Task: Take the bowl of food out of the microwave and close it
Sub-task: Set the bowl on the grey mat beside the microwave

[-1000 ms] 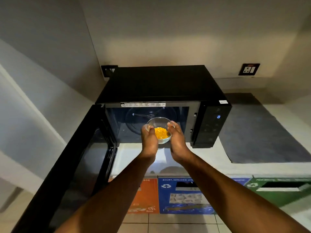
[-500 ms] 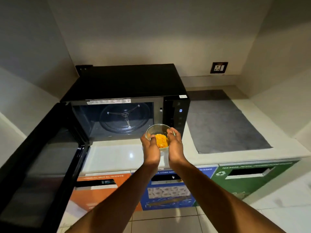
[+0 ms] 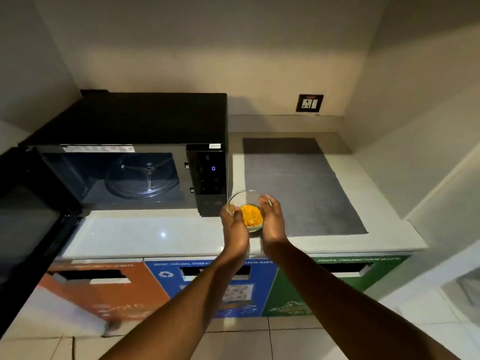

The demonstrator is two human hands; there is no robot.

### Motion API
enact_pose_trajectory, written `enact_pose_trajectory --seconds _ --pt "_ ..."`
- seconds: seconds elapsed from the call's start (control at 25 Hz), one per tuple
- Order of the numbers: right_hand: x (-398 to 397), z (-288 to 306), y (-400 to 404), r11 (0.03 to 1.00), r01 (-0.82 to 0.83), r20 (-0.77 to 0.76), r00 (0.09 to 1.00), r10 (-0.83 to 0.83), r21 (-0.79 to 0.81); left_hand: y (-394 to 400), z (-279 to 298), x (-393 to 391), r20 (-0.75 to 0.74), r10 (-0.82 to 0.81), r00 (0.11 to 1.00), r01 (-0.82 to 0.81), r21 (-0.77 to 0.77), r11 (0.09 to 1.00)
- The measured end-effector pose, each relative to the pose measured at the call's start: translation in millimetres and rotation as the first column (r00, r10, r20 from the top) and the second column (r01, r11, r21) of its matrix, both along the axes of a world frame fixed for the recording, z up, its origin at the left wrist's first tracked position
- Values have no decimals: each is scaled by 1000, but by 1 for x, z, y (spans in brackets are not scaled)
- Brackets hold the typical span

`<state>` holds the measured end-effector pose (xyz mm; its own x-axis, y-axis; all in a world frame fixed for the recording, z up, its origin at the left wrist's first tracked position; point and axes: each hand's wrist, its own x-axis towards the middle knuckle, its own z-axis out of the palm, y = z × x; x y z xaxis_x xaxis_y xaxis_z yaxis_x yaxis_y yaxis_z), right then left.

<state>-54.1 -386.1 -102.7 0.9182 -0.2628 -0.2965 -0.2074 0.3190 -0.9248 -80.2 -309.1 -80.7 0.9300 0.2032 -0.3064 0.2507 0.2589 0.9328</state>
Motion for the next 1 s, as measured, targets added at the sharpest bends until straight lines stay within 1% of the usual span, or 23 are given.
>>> enact_pose_trajectory --seconds 0.08,0.24,0.4,0.44,0.56,0.64,0.72,1.0 --pt "10 2 -26 1000 7 0 1000 -7 19 -24 2 12 -7 -34 999 34 -28 999" --pt "41 2 -70 997 71 8 997 -71 39 -62 3 43 31 -96 995 97 -36 995" --pt "72 -9 -100 990 131 1 991 -132 51 -90 -9 80 -42 -127 991 117 -180 977" --pt "80 -14 -108 989 138 -10 990 -138 49 -96 -14 87 -55 -143 988 132 -179 975" --pt "104 -30 -129 990 138 -5 990 -138 16 -113 -29 111 -65 -169 983 161 -112 981" --pt "117 -39 -137 986 163 28 986 -162 -25 -120 -40 126 -107 -198 974 181 -153 972" --pt "134 -49 -145 980 198 52 979 -196 -30 -129 -50 144 -119 -212 970 191 -168 967" --pt "170 -69 -158 971 218 60 975 -213 -95 -139 -75 188 -171 -240 955 222 -119 968"
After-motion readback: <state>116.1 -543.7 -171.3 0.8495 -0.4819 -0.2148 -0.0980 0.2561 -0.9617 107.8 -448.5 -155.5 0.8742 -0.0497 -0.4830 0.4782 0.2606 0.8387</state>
